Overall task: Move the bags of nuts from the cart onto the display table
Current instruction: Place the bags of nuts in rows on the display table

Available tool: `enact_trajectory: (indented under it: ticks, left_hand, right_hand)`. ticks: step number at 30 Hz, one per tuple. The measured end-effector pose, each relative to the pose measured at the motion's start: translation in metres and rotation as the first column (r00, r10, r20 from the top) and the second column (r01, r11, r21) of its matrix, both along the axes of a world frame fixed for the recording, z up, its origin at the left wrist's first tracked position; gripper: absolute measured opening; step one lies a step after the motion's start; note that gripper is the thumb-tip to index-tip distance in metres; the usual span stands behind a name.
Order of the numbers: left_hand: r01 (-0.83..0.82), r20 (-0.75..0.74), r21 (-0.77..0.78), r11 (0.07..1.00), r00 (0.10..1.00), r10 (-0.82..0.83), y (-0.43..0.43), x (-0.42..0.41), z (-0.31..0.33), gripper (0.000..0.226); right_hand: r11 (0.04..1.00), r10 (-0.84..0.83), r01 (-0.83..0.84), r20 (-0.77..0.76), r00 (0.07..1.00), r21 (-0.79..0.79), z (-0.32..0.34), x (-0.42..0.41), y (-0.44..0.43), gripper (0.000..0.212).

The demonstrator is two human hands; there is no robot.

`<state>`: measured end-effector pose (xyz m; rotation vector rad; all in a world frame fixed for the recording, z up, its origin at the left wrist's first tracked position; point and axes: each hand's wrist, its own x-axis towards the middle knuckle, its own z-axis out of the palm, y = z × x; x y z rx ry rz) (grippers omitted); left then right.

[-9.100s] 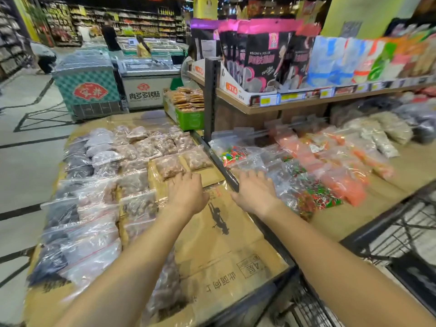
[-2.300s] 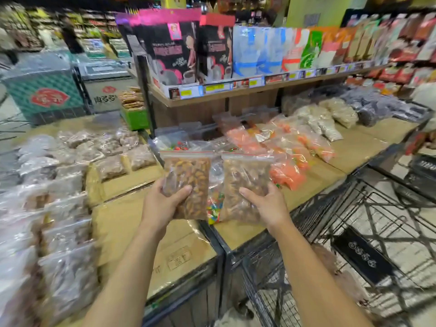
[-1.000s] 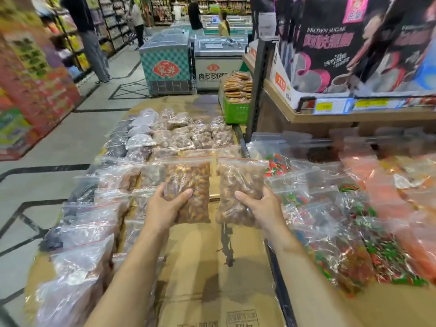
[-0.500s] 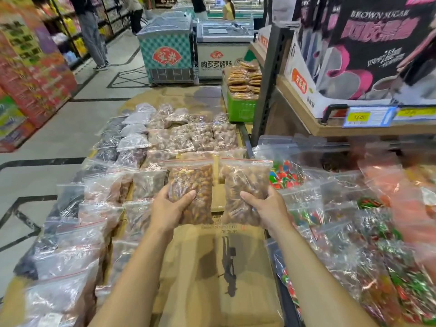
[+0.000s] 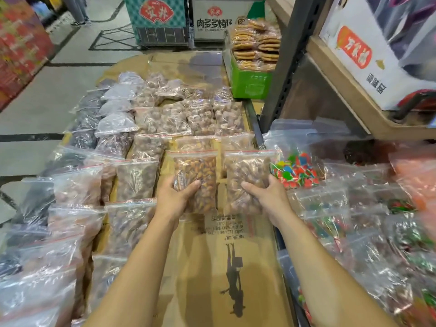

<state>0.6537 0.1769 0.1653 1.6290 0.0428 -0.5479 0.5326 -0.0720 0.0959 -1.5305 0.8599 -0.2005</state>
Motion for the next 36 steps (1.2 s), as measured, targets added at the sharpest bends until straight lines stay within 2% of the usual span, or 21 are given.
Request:
enact_trajectory:
  ticks: [1,4,5,7,10,12,15,16,19,20,25,27,29,34,36]
  left_hand:
    - [0.007,-0.003,0.019,1.0,1.0,-0.007,-0.002,0.002,-0.002,0.035]
    - [0.018,-0.011,0.062,0.998,1.0,-0.018,-0.007,0.009,-0.015,0.069]
    - [0.022,-0.012,0.072,0.997,1.0,-0.021,-0.008,0.01,-0.018,0.069]
    - [0.01,-0.018,0.101,0.995,1.0,-0.008,-0.011,0.01,-0.02,0.052]
    - [-0.011,-0.005,0.142,0.99,1.0,0.012,-0.012,0.013,-0.028,0.058]
    - [-0.019,0.012,0.173,0.985,1.0,0.017,-0.012,0.016,-0.034,0.062]
    - [-0.029,-0.019,0.165,0.986,0.999,0.033,-0.016,0.016,-0.035,0.06]
    - [-0.03,-0.019,0.183,0.983,0.999,0.034,-0.017,0.016,-0.035,0.058]
    - [-0.033,0.027,0.336,0.941,0.999,0.025,-0.018,0.018,-0.033,0.061]
    - [-0.029,0.029,0.379,0.925,0.999,0.02,-0.017,0.018,-0.032,0.064]
    - [0.027,0.045,0.515,0.857,0.997,-0.059,-0.013,0.023,-0.031,0.077]
    - [0.067,0.05,0.553,0.83,0.992,-0.113,-0.012,0.025,-0.03,0.083]
    - [0.102,0.061,0.599,0.794,0.983,-0.172,-0.009,0.022,-0.025,0.087]
    - [0.12,0.177,0.77,0.627,0.903,-0.391,-0.001,-0.005,0.015,0.063]
    - [0.099,0.221,0.82,0.564,0.853,-0.472,0.003,-0.019,0.03,0.061]
  right_hand:
    - [1.0,-0.009,0.009,-0.011,1.0,-0.004,0.007,0.003,0.003,0.133]
    - [1.0,-0.015,0.015,-0.041,0.999,-0.016,0.02,0.009,0.007,0.136]
    - [1.0,-0.004,0.004,-0.041,0.999,-0.016,0.021,0.01,0.007,0.136]
    - [0.999,0.019,-0.019,-0.027,0.999,-0.033,0.039,0.01,0.016,0.129]
    - [0.999,0.01,-0.012,-0.047,0.999,-0.052,0.062,0.015,0.028,0.087]
    - [0.998,0.007,-0.013,-0.084,0.996,-0.064,0.057,0.016,0.026,0.084]
    - [0.986,0.014,-0.036,-0.137,0.99,-0.161,0.054,0.02,0.026,0.105]
    - [0.979,0.02,-0.054,-0.172,0.985,-0.196,0.054,0.021,0.027,0.105]
    - [0.95,-0.004,-0.081,-0.269,0.963,-0.303,0.056,0.023,0.027,0.076]
    - [0.938,0.0,-0.105,-0.303,0.953,-0.329,0.056,0.023,0.026,0.072]
    - [0.886,0.005,-0.201,-0.425,0.905,-0.417,0.068,0.024,0.031,0.084]
    - [0.85,0.011,-0.253,-0.465,0.885,-0.462,0.076,0.023,0.035,0.092]
    - [0.787,0.013,-0.309,-0.486,0.874,-0.534,0.084,0.019,0.04,0.089]
    - [0.616,0.026,-0.448,-0.551,0.834,-0.648,0.111,0.002,0.057,0.082]
    - [0.557,0.022,-0.482,-0.568,0.822,-0.677,0.122,-0.009,0.065,0.081]
